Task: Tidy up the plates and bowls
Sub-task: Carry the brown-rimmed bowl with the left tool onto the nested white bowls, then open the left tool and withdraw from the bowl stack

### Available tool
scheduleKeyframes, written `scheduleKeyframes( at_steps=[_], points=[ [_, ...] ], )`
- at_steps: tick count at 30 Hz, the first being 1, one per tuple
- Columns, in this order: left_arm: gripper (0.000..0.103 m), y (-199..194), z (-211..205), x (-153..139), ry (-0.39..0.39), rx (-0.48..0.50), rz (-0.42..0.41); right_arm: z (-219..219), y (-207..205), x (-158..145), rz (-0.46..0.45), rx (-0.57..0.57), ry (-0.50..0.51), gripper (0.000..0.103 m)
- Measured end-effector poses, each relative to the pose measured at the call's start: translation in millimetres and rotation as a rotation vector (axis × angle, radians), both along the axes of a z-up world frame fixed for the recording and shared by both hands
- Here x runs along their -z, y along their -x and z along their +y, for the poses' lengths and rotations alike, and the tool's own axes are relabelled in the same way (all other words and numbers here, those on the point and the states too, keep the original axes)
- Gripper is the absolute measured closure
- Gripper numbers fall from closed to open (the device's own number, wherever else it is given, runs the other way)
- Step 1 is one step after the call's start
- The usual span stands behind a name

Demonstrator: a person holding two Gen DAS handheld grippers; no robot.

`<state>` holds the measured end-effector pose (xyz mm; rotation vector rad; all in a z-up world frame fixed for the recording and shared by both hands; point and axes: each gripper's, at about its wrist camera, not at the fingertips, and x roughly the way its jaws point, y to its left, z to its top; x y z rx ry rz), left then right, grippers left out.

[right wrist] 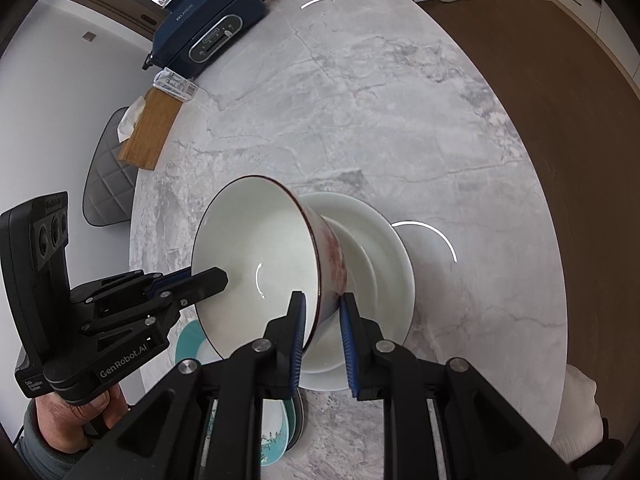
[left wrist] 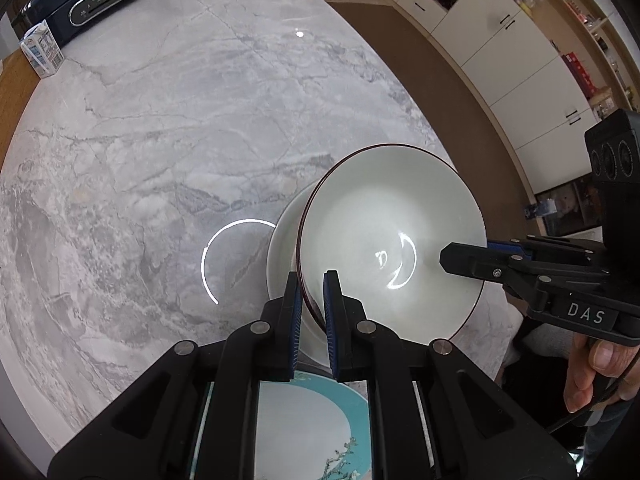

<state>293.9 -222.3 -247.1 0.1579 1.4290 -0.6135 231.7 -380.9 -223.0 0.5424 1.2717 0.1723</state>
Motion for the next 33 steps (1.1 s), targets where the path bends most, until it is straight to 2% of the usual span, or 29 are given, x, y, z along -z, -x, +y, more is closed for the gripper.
scheduleKeyframes(
  at_steps=[10,21,24,27,28,29,30,33],
  points=[
    [0.094,7.2,-5.3,19.8,-0.034,0.023,0.01,3.6,4.9,19.6,0.046,0.002,0.022,0.085],
    [0.092,11.5,-12.3,22.7,-0.087,0.045,-0.042,9.9,2.7,24.4,0.061,-0.011,0.057,0.085],
    [0.087,14.9,-14.5,24.7,-0.099,0.055,-0.052,11.3,3.7,23.3,0.065,-0.007,0.061,0.084],
    [0.077,17.2,-16.3,26.3,-0.1,0.06,-0.053,12.8,4.8,20.8,0.065,-0.005,0.063,0.08],
    [0.071,18.2,-17.3,26.3,-0.101,0.062,-0.058,13.4,4.4,19.7,0.063,-0.005,0.066,0.079],
    [0.058,19.0,-18.4,26.1,-0.103,0.064,-0.061,13.7,4.4,18.1,0.06,-0.006,0.072,0.077],
    [0.053,19.5,-19.4,25.6,-0.106,0.065,-0.065,14.6,4.5,17.5,0.063,-0.01,0.074,0.074],
    [0.052,20.0,-21.4,23.4,-0.098,0.069,-0.07,18.1,5.3,15.6,0.06,-0.022,0.094,0.066]
  ],
)
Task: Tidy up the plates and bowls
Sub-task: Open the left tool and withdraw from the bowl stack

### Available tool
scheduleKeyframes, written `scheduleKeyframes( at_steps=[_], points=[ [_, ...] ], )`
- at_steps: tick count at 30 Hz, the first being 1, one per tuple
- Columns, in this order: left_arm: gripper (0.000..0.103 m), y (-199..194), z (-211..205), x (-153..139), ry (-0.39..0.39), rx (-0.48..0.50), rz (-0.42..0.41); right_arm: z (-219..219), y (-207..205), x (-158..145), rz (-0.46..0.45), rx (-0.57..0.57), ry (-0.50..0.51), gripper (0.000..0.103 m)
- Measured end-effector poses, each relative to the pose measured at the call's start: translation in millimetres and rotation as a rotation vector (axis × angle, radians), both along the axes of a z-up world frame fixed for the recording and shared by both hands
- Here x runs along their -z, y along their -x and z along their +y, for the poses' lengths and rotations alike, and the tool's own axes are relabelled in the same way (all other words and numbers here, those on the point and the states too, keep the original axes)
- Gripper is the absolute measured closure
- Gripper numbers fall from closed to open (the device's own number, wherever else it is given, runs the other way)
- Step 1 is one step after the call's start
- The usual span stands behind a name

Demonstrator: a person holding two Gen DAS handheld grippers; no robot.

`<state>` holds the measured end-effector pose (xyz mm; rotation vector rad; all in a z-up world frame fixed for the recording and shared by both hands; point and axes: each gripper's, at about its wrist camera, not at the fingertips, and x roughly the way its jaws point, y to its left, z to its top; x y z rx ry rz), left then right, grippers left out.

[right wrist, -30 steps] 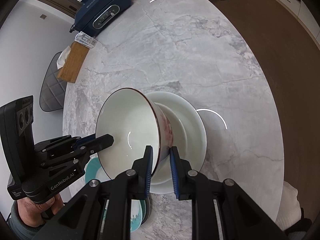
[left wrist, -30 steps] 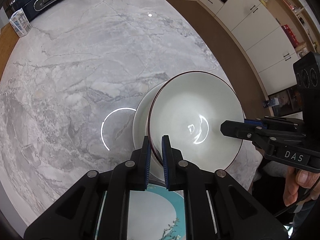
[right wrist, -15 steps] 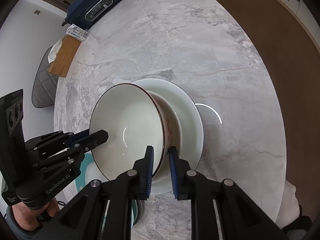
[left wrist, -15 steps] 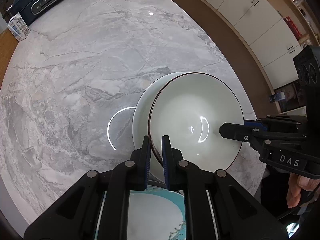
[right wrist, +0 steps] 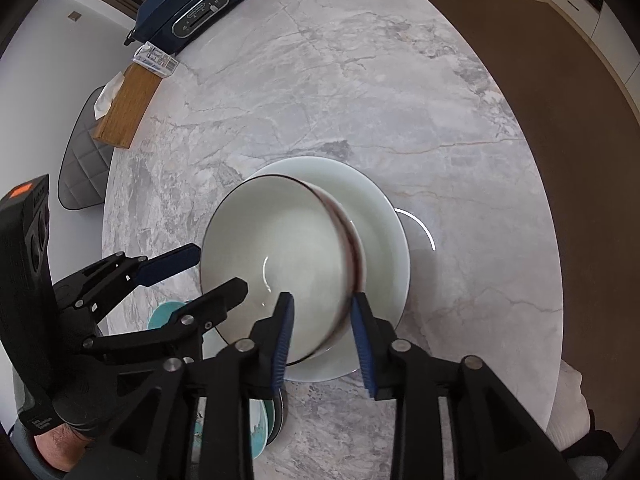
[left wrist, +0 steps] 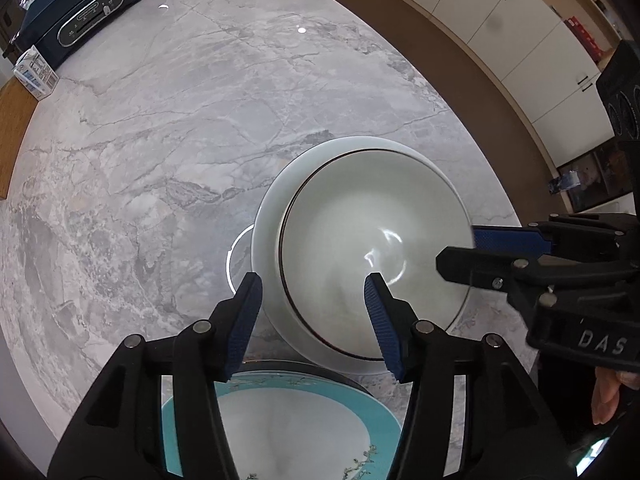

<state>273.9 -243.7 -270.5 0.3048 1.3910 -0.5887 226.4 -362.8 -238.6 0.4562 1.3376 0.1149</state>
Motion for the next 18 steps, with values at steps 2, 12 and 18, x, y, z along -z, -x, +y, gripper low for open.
scheduleKeyframes(
  at_steps=[2,12,18],
  points=[
    [0.052,-0.3,0.0,-1.2,-0.002,-0.001,-0.004,1.3,0.5,-0.1,0.002,-0.002,0.001,0.062],
    [0.029,-1.7,26.3,-25.8,0.087,-0.076,-0.026,-11.0,15.2,-24.6,-0.072,0.077,0.001,0.01],
    [0.0,-1.7,65.3,-44.2,0.145,-0.162,-0.051,-26.5,50.0,-56.2,-0.269,0.141,0.05,0.0]
  ],
)
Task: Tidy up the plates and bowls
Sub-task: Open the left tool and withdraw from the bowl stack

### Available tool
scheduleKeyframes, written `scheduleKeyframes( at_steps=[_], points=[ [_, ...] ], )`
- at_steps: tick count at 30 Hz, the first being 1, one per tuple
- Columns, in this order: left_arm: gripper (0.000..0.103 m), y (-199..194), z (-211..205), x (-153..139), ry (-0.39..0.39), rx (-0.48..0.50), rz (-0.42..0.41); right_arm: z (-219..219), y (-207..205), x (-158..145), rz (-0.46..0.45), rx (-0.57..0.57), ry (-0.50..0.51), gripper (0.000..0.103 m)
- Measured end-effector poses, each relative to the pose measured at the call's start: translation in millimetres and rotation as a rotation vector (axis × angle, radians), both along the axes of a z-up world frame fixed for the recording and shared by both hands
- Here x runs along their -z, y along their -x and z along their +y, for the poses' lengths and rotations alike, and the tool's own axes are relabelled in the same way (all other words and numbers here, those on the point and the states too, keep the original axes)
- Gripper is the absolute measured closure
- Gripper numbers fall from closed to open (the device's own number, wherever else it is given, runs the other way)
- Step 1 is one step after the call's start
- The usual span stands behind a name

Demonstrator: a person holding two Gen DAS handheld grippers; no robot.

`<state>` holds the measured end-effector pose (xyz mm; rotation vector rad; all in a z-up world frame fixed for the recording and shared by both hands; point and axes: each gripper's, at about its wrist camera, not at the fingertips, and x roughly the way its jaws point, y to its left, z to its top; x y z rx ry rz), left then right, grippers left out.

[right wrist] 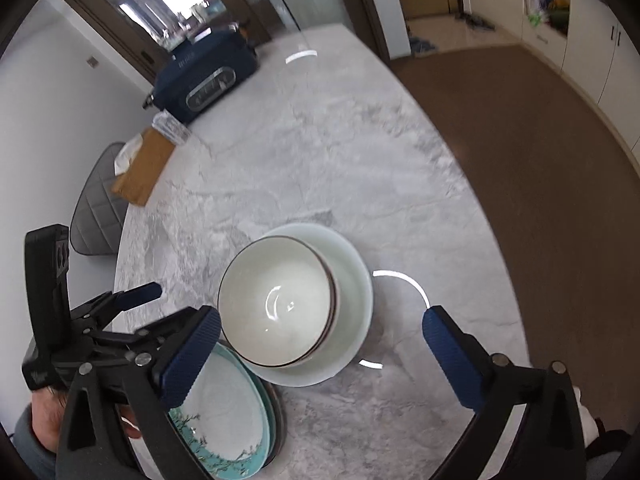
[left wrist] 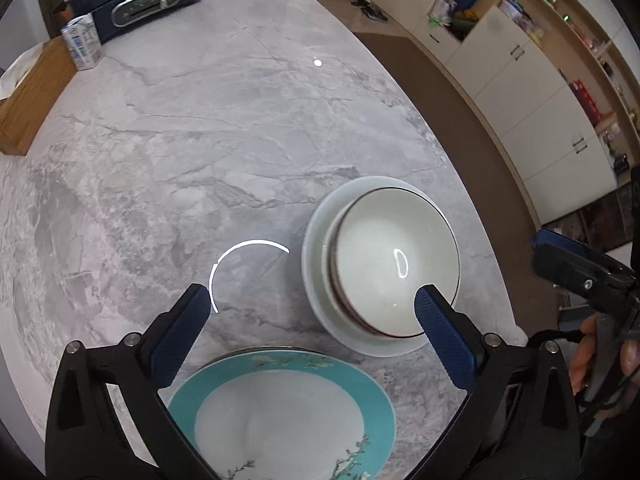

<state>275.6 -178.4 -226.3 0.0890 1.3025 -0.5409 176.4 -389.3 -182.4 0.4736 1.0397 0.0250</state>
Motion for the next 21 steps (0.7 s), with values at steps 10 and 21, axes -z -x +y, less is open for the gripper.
scheduleKeyframes(
  at_steps=[10,21],
  points=[
    [0.0,-10.3,26.4,28.5,-0.046,0.02,0.046,-28.1,10.3,49.9,0.124,0.06,-0.067,0.0],
    [0.001,-22.6,24.3,64.5,-0.064,0.043,0.092,-37.3,2.8,84.6,0.173,0.061,-0.092,0.026]
  ],
)
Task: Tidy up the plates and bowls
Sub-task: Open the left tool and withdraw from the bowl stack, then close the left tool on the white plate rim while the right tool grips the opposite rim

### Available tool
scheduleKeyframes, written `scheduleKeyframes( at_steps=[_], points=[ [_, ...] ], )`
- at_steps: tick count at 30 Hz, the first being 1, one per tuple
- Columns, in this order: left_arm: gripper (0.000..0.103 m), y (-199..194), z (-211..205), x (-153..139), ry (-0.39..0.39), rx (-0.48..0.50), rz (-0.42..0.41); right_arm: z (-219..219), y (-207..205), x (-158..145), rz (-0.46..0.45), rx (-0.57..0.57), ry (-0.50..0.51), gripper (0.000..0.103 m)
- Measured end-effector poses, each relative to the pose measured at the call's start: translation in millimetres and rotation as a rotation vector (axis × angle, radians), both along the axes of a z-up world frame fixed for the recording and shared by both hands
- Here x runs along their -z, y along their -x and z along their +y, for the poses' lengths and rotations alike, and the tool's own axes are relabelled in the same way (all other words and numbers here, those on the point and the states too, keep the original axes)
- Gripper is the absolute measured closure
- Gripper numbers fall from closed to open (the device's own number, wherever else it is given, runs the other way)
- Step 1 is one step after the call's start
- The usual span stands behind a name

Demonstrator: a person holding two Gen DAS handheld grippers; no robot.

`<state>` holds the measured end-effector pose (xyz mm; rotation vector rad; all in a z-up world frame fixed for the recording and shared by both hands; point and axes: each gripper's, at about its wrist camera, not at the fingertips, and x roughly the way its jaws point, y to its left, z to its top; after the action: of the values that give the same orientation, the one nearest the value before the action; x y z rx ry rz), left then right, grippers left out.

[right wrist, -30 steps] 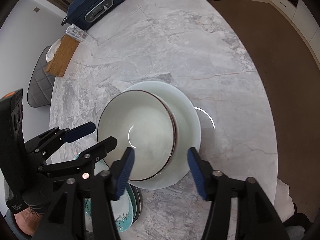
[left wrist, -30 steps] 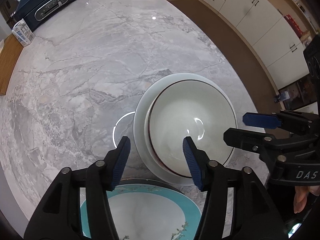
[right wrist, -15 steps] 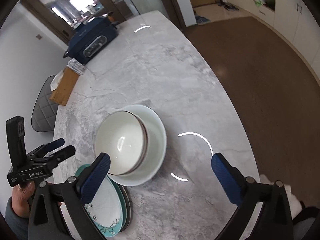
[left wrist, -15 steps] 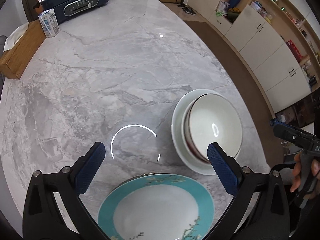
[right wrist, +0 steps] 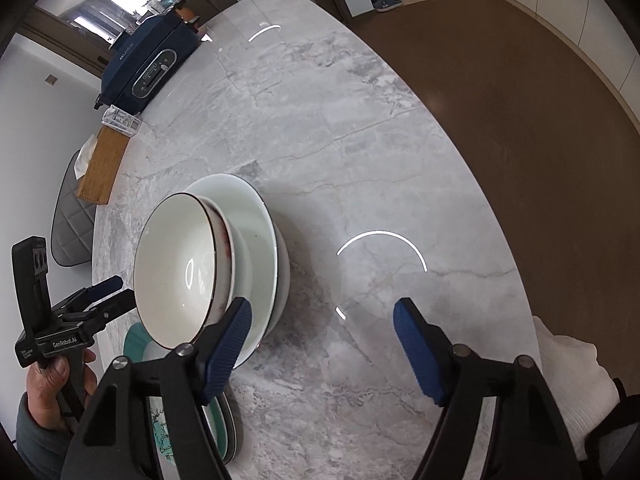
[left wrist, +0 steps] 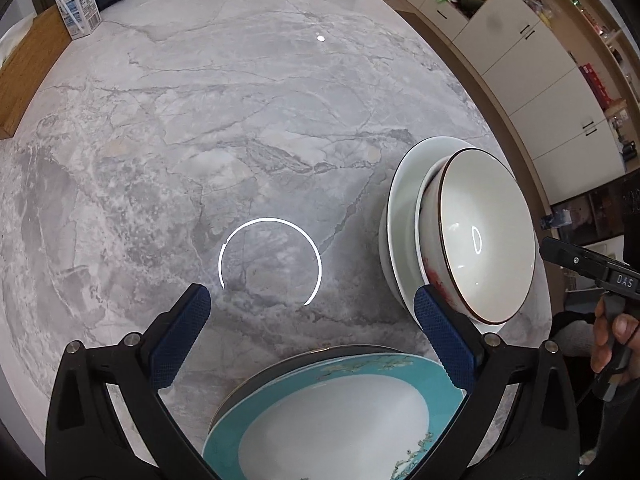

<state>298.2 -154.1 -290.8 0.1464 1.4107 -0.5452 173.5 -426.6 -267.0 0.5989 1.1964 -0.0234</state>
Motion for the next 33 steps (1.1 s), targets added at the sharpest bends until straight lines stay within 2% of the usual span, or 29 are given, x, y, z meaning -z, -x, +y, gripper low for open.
scheduleKeyframes(
  at_steps=[4,7,10,14,18,22,25,30,33],
  points=[
    [0.001,-2.2,-6.2,6.7,-0.007,0.036,0.012,5.0,-5.4,5.7,0.009,-0.025,-0.012,0.028],
    [0.002,-1.2,-12.8,11.9,-0.029,0.068,0.006,11.3,-9.6,10.0,0.018,-0.052,-0.012,0.034],
    [0.003,-3.0,-15.9,16.1,-0.026,0.075,0.009,15.1,-12.4,15.5,0.031,-0.065,-0.01,0.043],
    [0.014,-8.4,-20.3,21.8,-0.005,0.077,0.047,17.7,-15.4,19.7,0.029,-0.079,-0.021,0.049],
    [0.016,-12.4,-24.7,29.6,-0.011,0.056,0.09,19.3,-19.7,24.1,0.034,-0.088,-0.027,0.052],
    [0.025,-17.3,-26.0,36.3,0.009,0.017,0.128,23.7,-22.8,28.3,0.027,-0.095,-0.037,0.058],
    [0.027,-15.8,-30.2,41.0,-0.011,-0.001,0.129,27.2,-25.8,32.9,0.027,-0.098,-0.053,0.063],
    [0.03,-17.8,-29.0,50.6,0.02,-0.042,0.155,28.1,-28.3,37.5,0.016,-0.089,-0.068,0.066],
    [0.042,-15.9,-32.3,49.9,0.042,-0.028,0.145,30.1,-29.6,41.0,0.008,-0.089,-0.077,0.066]
  ],
)
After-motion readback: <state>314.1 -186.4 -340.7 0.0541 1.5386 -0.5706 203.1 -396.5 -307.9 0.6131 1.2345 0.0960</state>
